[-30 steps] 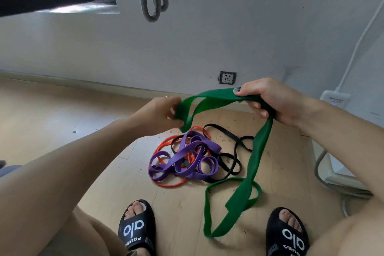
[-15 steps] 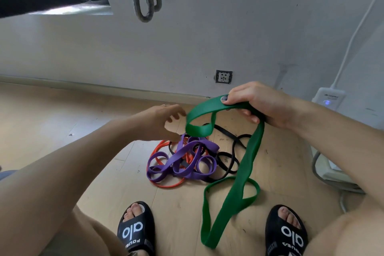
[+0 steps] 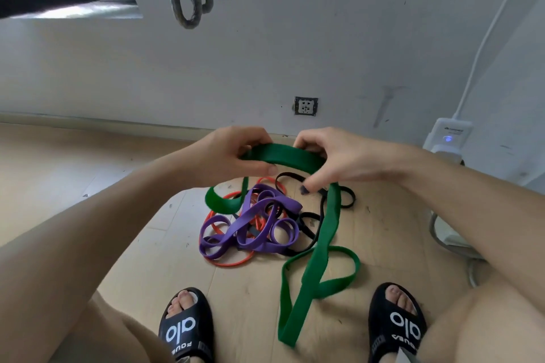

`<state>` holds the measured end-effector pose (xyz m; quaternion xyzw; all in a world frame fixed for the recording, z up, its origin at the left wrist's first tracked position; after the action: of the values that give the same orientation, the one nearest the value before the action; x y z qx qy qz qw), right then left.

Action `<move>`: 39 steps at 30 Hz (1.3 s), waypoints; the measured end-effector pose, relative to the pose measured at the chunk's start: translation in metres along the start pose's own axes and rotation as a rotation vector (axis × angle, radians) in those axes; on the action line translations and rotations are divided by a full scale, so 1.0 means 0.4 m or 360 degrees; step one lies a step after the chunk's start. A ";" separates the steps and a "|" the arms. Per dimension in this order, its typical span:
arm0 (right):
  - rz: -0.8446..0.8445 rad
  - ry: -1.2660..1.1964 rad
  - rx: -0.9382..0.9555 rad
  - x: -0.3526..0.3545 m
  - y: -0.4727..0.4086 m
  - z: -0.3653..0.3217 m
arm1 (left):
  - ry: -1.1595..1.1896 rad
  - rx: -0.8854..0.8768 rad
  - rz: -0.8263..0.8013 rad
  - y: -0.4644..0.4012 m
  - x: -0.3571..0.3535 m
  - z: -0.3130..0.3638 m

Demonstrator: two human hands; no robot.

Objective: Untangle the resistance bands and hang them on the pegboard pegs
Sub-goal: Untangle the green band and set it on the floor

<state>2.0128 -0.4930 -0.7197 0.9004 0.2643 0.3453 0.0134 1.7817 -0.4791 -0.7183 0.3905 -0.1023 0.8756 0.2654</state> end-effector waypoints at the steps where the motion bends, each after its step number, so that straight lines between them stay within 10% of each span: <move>1: 0.0015 0.0100 0.0027 -0.004 -0.003 0.010 | -0.0005 0.0023 -0.0014 0.002 0.006 -0.004; 6: 0.0181 0.0276 0.0071 0.018 -0.013 0.026 | 0.0197 0.0186 -0.0061 0.015 0.046 -0.034; 13: 0.0421 0.0102 0.0189 -0.029 -0.023 -0.030 | -0.0548 0.0210 -0.0208 0.010 0.012 -0.056; 19: 0.0453 -0.0220 0.0241 -0.036 -0.021 -0.047 | 0.0072 -0.0062 0.0013 0.002 -0.025 -0.008; 39: 0.0400 0.0389 -0.0016 -0.042 -0.035 0.054 | 0.0316 0.0100 0.0283 0.052 0.116 -0.068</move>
<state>2.0092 -0.4856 -0.7494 0.8776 0.1476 0.4524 -0.0575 1.7278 -0.4681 -0.7019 0.2994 -0.0823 0.9327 0.1833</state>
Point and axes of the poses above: each hand's wrist, its own y-axis away from the middle knuckle, its own x-axis out of the back of the hand, z = x × y, the point moved 1 cm from there along -y, towards the middle knuckle, and after that the axes turned 5 degrees about z, right-handed, at the moved point
